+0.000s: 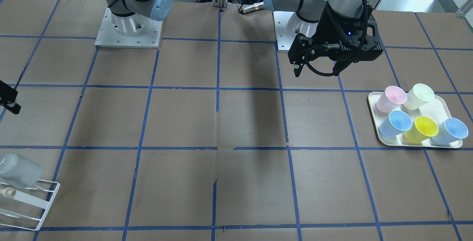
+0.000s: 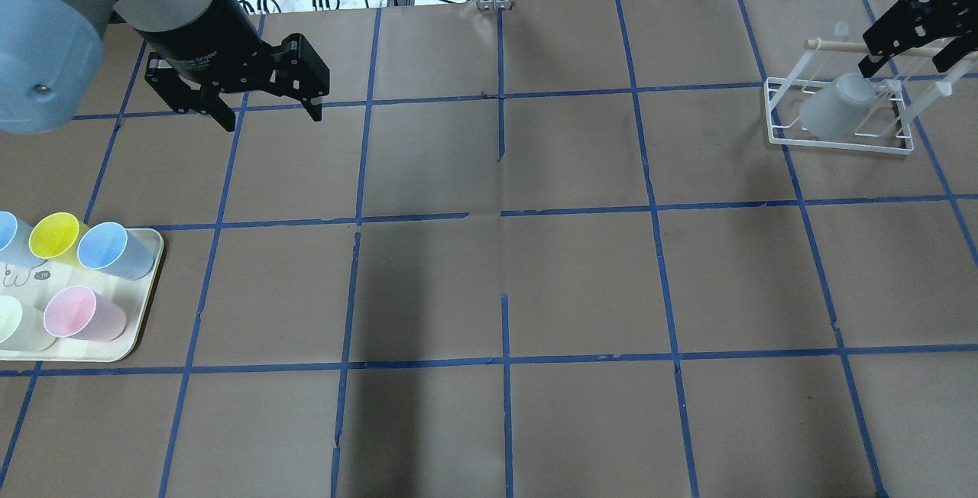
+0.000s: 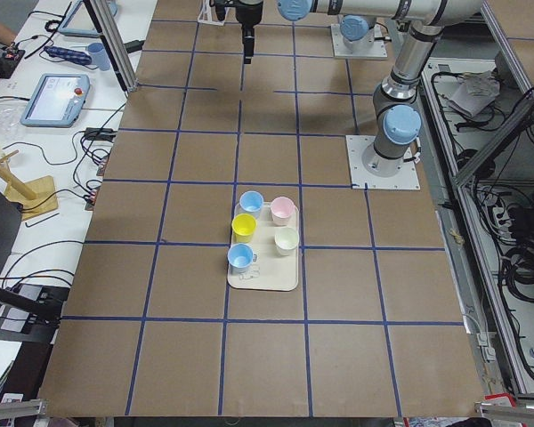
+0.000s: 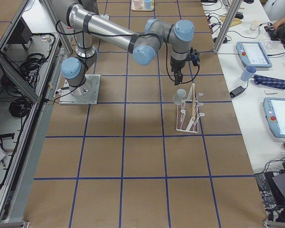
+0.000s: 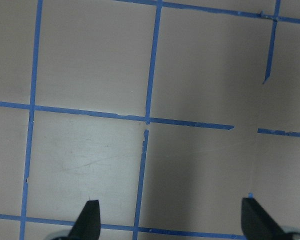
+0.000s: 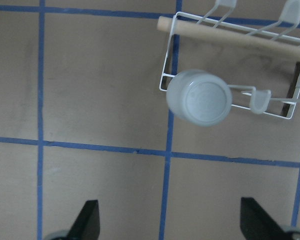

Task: Transfer IKEA cup to right arm and place on rack

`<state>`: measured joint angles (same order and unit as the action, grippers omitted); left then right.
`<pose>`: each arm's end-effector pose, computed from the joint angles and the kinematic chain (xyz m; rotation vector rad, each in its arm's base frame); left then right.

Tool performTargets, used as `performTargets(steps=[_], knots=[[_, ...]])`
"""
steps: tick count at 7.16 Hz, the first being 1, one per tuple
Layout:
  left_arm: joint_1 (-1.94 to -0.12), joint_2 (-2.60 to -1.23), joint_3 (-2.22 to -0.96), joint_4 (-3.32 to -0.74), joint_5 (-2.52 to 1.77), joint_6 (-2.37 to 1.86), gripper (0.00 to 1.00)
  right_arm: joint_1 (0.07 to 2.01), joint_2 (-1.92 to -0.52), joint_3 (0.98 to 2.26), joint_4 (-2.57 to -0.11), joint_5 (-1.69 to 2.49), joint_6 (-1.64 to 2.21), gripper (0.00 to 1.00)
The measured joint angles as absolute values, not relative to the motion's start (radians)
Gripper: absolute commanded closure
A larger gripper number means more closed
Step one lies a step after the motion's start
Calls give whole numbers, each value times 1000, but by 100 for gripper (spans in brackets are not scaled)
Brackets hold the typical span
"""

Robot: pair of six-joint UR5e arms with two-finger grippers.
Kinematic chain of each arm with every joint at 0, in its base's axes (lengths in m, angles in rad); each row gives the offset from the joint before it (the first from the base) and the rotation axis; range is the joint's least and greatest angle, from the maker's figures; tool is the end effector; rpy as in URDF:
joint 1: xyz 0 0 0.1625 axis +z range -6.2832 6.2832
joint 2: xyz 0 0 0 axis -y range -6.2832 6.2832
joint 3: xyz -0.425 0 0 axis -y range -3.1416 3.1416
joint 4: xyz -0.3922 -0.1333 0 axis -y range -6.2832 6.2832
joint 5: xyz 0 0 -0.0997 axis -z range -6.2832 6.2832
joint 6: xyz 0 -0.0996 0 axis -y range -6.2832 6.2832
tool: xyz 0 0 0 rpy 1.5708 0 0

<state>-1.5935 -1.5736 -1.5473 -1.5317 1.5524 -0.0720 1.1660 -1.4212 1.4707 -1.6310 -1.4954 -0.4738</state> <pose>-0.1464 -0.4956 0.5022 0.0760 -3.1181 0.0918 -0.0895 -0.5664 0.4651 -0.1068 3.0754 -0.0643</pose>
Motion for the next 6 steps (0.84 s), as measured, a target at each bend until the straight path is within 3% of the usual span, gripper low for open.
performTargets(steps=[3, 6], knots=[[-1591, -1565, -1548, -1549, 1558, -40, 0, 1377, -1539, 1489, -1515, -1536, -231, 0], [-1589, -1559, -1551, -1548, 1559, -39, 0, 1553, -1613, 1584, -1496, -1591, -70, 0]])
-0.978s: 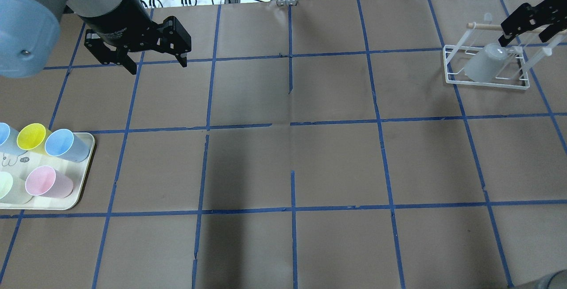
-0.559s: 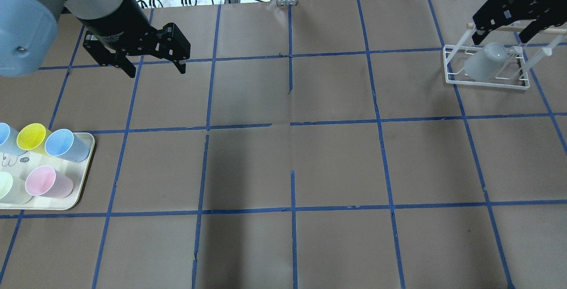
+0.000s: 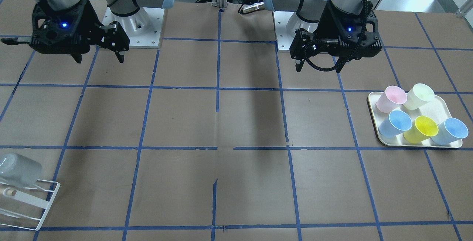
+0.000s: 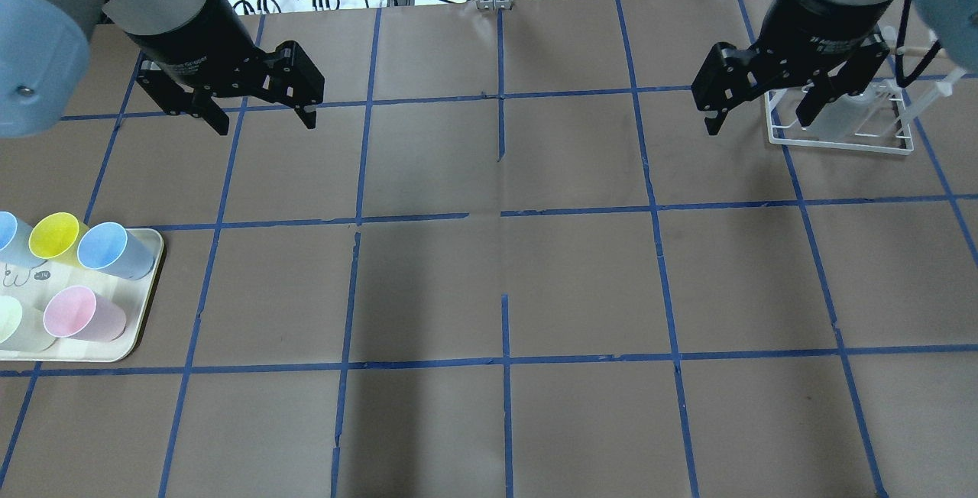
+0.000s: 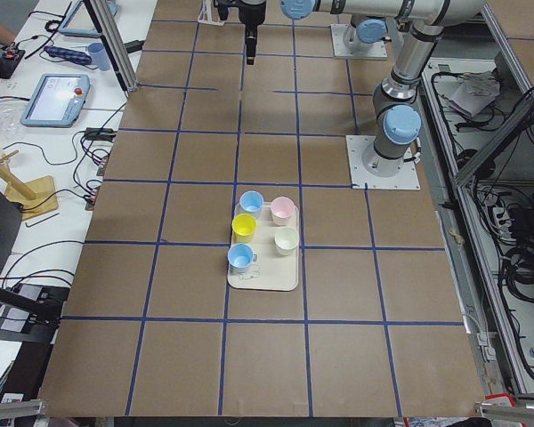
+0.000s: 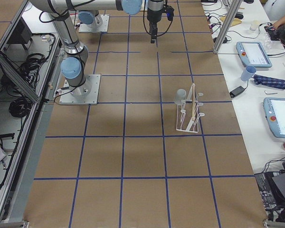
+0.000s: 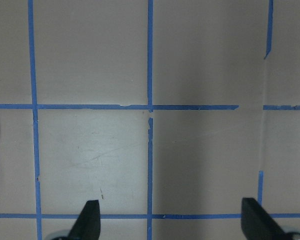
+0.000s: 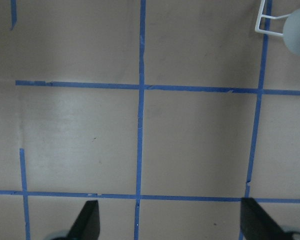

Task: Transfer IKEA cup to right arm and place on rack

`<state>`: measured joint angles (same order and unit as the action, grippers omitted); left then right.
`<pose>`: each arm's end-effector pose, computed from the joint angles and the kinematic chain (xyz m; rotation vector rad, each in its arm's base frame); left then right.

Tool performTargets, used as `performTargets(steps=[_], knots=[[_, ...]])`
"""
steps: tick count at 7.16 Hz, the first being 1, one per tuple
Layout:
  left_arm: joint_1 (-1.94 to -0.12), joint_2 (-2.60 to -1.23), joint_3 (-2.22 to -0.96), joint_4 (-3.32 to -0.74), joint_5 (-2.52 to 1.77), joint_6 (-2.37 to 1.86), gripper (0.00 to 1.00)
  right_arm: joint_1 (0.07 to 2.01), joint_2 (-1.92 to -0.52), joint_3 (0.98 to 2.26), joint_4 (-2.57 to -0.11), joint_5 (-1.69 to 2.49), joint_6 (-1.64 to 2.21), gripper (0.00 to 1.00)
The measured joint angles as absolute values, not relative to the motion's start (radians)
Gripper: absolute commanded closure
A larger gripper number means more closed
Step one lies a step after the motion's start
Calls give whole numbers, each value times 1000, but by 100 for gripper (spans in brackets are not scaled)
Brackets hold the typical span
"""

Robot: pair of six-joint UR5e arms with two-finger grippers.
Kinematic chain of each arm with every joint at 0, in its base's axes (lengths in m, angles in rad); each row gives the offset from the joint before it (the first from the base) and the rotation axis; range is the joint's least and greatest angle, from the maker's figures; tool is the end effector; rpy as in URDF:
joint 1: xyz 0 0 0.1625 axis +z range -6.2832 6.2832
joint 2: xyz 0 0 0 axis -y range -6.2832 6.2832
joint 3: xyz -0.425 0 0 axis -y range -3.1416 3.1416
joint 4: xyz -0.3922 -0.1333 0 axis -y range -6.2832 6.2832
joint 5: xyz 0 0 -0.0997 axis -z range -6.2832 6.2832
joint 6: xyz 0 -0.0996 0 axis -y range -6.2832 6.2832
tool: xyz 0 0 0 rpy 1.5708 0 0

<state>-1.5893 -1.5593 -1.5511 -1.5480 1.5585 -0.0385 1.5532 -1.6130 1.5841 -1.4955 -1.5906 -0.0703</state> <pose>-0.1436 -0.4895 0.5056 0.0307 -3.1265 0.0838 0.1231 -0.4713 0.4944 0.0830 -3.1219 -0.0737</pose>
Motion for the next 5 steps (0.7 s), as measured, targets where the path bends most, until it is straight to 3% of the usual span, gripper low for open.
performTargets(steps=[2, 5], knots=[[-1588, -1558, -1552, -1548, 1559, -38, 0, 1565, -1681, 1661, -1500, -1594, -58, 0], [-1589, -1554, -1552, -1549, 1558, -38, 0, 1567, -1713, 1678, -1499, -1593, -52, 0]])
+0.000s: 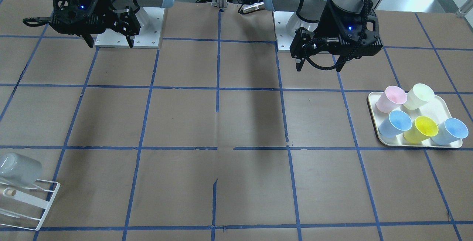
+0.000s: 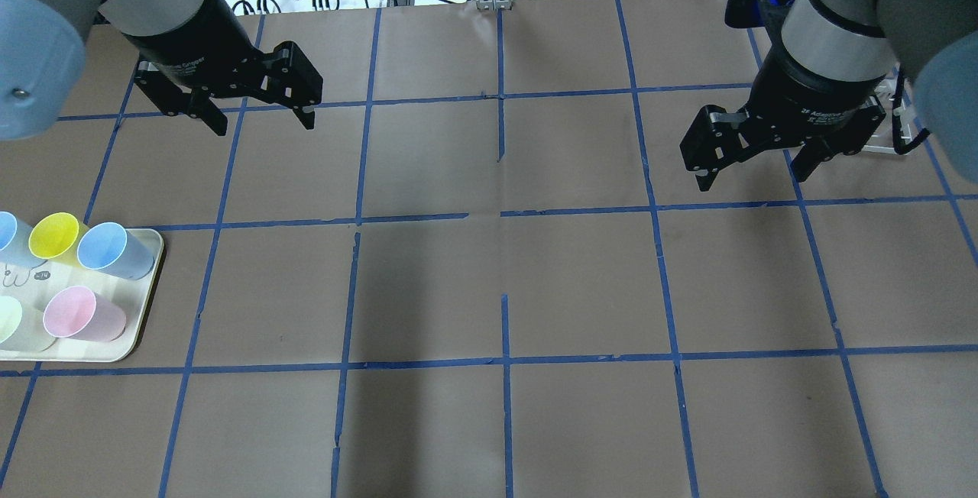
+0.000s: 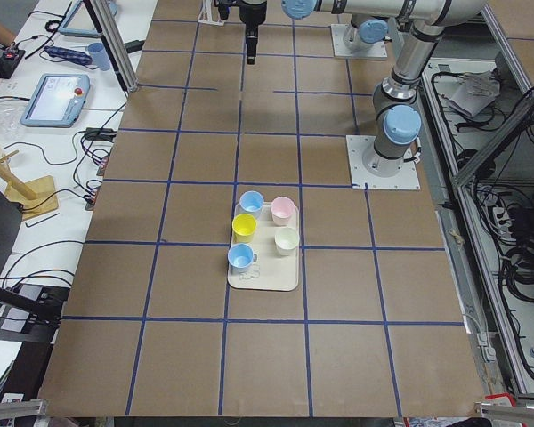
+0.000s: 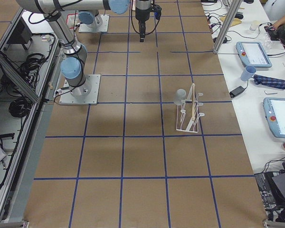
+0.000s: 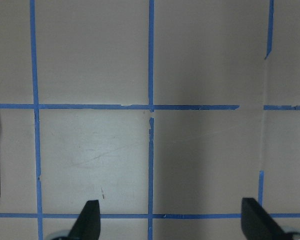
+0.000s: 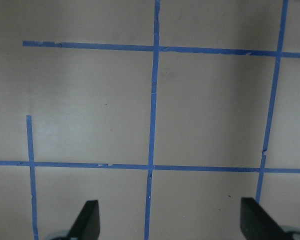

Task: Transfer IKEA cup to right arm and place on rack

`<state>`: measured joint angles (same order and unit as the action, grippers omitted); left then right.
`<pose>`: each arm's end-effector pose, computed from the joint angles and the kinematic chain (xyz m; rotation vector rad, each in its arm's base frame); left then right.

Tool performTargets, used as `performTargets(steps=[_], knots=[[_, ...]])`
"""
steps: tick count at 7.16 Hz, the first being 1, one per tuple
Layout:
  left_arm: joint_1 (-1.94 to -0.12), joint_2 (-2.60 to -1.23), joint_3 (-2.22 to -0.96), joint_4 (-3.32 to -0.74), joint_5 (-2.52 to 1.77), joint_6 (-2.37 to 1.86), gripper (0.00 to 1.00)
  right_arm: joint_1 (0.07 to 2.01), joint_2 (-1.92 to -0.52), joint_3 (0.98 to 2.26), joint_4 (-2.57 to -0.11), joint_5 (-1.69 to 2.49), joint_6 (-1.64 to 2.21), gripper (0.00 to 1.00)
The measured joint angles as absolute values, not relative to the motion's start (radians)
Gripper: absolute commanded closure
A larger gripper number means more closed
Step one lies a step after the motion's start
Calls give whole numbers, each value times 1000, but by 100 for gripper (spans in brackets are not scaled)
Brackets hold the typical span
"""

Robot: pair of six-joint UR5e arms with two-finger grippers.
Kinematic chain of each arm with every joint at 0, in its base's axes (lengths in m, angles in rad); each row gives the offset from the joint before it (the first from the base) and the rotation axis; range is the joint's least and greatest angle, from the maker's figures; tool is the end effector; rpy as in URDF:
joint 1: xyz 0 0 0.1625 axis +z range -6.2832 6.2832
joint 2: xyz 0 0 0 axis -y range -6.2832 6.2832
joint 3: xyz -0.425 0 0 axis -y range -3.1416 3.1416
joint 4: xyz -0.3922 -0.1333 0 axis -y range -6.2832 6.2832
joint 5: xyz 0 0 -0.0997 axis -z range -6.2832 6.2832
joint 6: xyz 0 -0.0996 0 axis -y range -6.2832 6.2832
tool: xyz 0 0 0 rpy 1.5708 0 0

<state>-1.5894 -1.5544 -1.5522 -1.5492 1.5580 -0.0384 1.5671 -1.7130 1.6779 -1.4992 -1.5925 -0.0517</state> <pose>-0.1437 -0.4876 0.5074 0.0304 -3.1258 0.0879 0.1296 -0.4282 0.4938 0.0755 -3.1195 -0.0579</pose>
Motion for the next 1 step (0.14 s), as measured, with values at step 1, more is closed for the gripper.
performTargets(steps=[1], knots=[[-1590, -1554, -1552, -1549, 1557, -38, 0, 1565, -1715, 1675, -1499, -1591, -51, 0]])
